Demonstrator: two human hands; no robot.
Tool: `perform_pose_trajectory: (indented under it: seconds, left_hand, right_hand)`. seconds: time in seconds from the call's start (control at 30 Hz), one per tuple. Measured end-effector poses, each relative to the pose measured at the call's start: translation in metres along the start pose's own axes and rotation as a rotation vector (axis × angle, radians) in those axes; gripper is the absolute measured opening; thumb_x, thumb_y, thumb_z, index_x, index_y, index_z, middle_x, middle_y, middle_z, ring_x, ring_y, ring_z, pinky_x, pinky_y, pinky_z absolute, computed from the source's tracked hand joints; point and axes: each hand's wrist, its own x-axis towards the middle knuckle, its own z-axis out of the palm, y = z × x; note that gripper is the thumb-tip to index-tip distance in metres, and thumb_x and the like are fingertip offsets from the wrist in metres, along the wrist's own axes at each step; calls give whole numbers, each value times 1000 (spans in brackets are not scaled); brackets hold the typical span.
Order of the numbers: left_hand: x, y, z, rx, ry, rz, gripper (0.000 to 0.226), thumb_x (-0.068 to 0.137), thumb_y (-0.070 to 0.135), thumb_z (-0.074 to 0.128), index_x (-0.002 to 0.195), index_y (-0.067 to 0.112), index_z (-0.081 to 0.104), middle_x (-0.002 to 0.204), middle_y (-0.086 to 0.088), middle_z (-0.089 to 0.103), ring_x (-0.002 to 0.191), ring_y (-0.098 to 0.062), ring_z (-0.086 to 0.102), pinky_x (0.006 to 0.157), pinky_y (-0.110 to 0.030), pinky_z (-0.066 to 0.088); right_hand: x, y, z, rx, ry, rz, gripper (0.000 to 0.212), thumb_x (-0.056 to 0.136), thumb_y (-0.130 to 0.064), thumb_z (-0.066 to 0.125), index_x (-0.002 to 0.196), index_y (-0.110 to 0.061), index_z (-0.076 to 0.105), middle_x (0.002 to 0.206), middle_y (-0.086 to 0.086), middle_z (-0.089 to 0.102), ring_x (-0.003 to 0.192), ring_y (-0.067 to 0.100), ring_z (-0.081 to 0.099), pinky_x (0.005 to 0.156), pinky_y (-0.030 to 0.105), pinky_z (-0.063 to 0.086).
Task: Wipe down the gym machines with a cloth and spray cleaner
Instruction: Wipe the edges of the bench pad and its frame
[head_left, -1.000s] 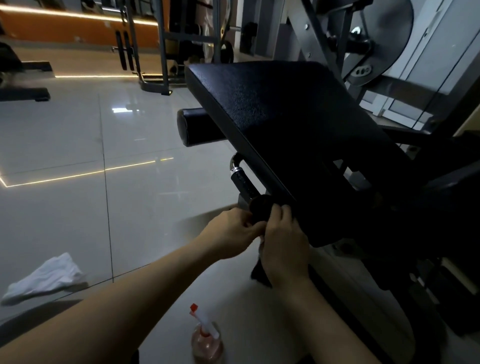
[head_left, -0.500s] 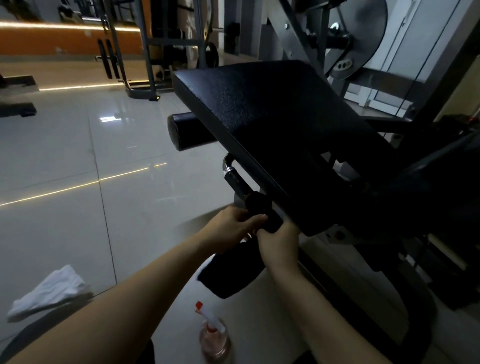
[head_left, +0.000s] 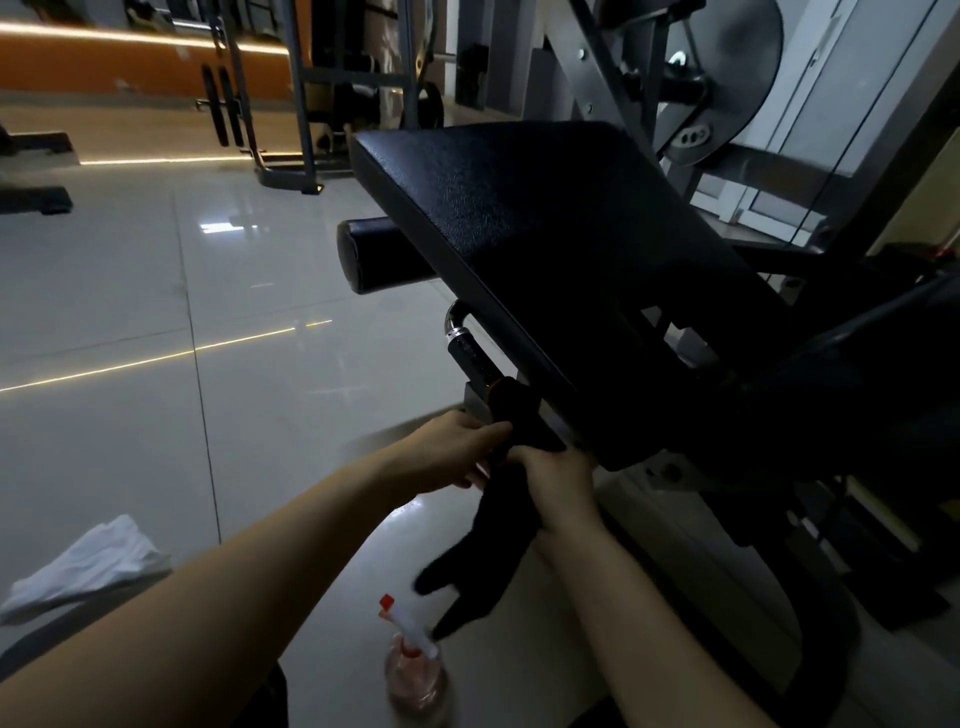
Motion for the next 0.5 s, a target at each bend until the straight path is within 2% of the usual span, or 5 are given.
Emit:
perform_pose_trajectory:
  seconds: [0.1,0.2,0.27,0.4,0.5]
  left_hand:
    - [-8,5,3,177,64,10,35,108,33,43,105,11,71,77,-3,70,58,-10,68,54,-19,47]
    - [-5,3,-5,321,297,-4,38,102,31,47,74,12,62,72,-8,66,65,-27,64,57,-29,44]
    - [-2,0,-13,338,412,-20,37,101,30,48,74,9,62,72,-10,65,70,-30,62,61,-34,48]
    - [3,-1,-20,-4,321,-44,26,104,21,47,95,10,69,83,-13,73,73,-32,71,78,-43,62]
    - [0,10,-15,-335,219,-107,25,107,24,47,105,7,65,85,-18,65,59,-26,63,61,-32,55]
  right_hand:
    - [-2,3,-8,-272,18,-203,27,79,-3,64,104,-12,68,87,4,71,88,26,70,76,37,57]
    - [3,-13,-7,-1010,21,-478,43,86,-27,64,126,-14,54,114,7,61,104,28,63,88,44,54]
    - [5,-25,8,-1303,95,-589,46,95,-33,57,133,-8,46,125,10,56,110,30,61,85,39,51]
    - [20,-35,30,-1372,134,-632,43,100,-32,54,129,-2,46,119,13,66,107,31,67,77,36,51]
    - [30,-44,23,-1160,38,-475,41,103,-38,42,114,-3,61,111,18,68,104,38,65,82,39,50]
